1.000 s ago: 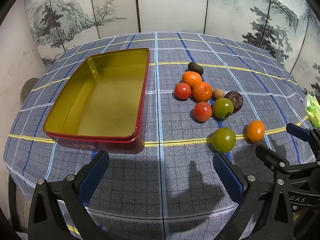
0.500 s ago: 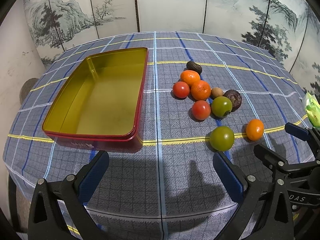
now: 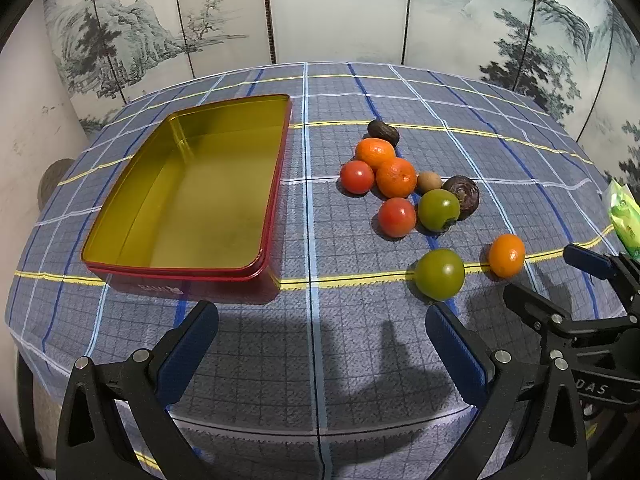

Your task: Organize fruits

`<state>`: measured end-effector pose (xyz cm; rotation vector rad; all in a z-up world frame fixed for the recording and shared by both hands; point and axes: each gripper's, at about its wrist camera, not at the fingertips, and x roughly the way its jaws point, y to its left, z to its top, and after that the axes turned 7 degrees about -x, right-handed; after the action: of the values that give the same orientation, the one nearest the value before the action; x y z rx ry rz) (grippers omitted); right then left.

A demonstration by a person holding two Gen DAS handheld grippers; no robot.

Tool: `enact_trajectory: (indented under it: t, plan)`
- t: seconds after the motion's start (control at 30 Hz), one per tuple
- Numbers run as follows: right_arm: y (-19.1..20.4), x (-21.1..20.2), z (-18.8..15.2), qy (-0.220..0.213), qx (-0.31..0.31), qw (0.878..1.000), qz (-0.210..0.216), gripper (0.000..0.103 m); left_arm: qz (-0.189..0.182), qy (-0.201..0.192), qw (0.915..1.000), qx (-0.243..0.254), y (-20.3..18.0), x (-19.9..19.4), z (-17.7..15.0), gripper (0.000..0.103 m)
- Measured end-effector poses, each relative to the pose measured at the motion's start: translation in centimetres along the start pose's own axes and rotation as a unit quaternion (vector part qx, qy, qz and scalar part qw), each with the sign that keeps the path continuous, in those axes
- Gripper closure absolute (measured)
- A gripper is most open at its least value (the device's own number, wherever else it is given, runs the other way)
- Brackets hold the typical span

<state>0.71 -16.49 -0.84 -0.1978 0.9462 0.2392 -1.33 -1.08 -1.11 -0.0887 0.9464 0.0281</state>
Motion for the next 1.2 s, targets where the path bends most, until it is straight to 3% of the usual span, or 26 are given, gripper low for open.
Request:
enact_trajectory:
  t: [0.4, 0.57, 0.8, 0.93, 1.2]
  plan:
    - [-0.1, 0.8, -0.3, 0.013, -0.004, 1.000, 0.005, 0.031, -0.009, 0.000, 0.9999, 0.008, -0.5, 0.1, 0.0, 0.000]
    - [-0.1, 1.3, -0.4, 0.020, -0.007, 1.000, 0.012, 0.049, -0.017, -0.001, 0.9998, 0.014, -0.8, 0.0, 0.0, 0.001]
    - [0.0, 2.5, 0.0, 0.022, -0.021, 0.999, 0.012, 0.051, -0.028, 0.002, 0.9994, 0.022, -1.4, 0.3, -0.1, 0.001]
    - [0.0, 3.4, 0.3, 0.028, -0.024, 0.999, 0.016, 0.061, -0.035, 0.007, 0.9990, 0.026, -1.8, 0.6, -0.1, 0.002]
    - [0.0, 3.7, 0.6, 0.018, -0.038, 0.999, 0.017, 0.068, -0.045, 0.019, 0.9982, 0.036, -2.7, 1.5, -0.1, 0.007]
